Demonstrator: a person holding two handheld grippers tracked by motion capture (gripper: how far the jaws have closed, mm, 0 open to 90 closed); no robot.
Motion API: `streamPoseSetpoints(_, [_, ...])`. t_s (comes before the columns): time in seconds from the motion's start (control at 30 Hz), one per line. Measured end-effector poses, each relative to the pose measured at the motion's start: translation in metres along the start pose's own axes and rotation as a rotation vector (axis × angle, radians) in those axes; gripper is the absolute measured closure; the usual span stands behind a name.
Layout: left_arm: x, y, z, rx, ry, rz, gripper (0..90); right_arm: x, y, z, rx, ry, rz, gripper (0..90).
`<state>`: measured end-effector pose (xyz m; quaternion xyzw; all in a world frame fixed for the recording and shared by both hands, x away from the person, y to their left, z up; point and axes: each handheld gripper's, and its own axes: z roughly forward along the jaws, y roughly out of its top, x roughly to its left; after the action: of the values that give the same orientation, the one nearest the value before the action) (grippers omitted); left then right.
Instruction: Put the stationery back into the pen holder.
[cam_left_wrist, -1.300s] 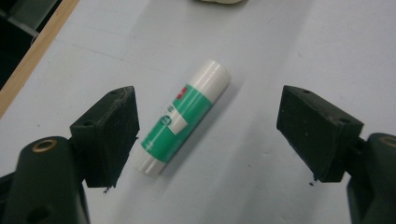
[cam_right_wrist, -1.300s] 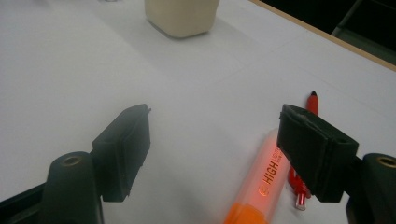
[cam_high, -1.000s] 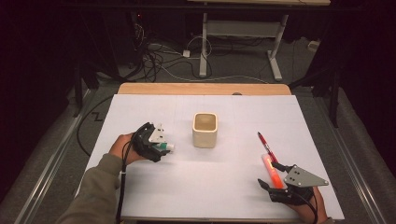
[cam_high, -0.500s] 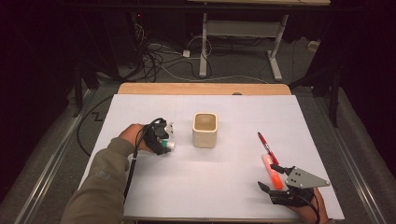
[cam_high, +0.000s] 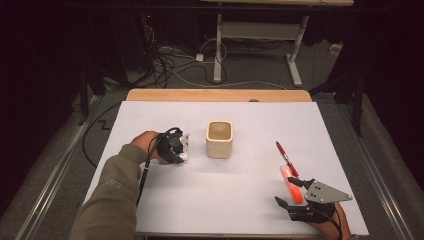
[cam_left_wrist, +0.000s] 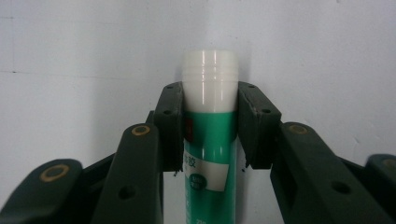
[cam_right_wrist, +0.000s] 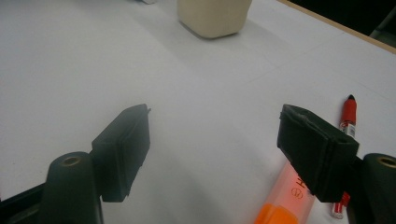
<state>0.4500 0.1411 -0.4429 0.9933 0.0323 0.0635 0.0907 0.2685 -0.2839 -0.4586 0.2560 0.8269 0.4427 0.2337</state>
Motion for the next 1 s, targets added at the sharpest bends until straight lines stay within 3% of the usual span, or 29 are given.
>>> streamPoseSetpoints(0.1, [-0.003,0.001,-0.002,0.000,0.041,-0.010,62.9,-0.001,0.000,-0.001,-0.008,-0.005,0.005,26.0])
streamPoseSetpoints(0.17, [-0.003,-0.002,-0.006,-0.030,0.056,-0.033,62.9,-0.001,0.000,-0.002,-0.006,-0.018,0.008,26.0])
streamPoseSetpoints(0.43, [-0.015,-0.018,-0.028,-0.206,0.160,-0.120,63.0,-0.001,0.001,-0.004,-0.020,-0.031,0.009,26.2])
streamPoseSetpoints(0.47, [-0.017,-0.020,-0.030,-0.238,0.158,-0.137,63.0,-0.001,0.001,-0.004,-0.020,-0.032,0.008,26.1])
streamPoseSetpoints(0.53, [-0.023,-0.023,-0.034,-0.274,0.201,-0.154,63.0,-0.002,0.001,-0.005,-0.023,-0.033,0.008,26.2])
streamPoseSetpoints(0.67, [-0.032,-0.030,-0.040,-0.358,0.249,-0.191,63.1,-0.001,0.001,-0.005,-0.026,-0.043,0.010,26.1])
streamPoseSetpoints(0.83, [-0.042,-0.038,-0.040,-0.474,0.306,-0.262,63.1,-0.001,0.002,-0.006,-0.029,-0.055,0.007,26.1])
streamPoseSetpoints(1.0, [-0.050,-0.047,-0.037,-0.601,0.334,-0.331,63.1,-0.001,0.001,-0.006,-0.031,-0.062,0.007,26.2])
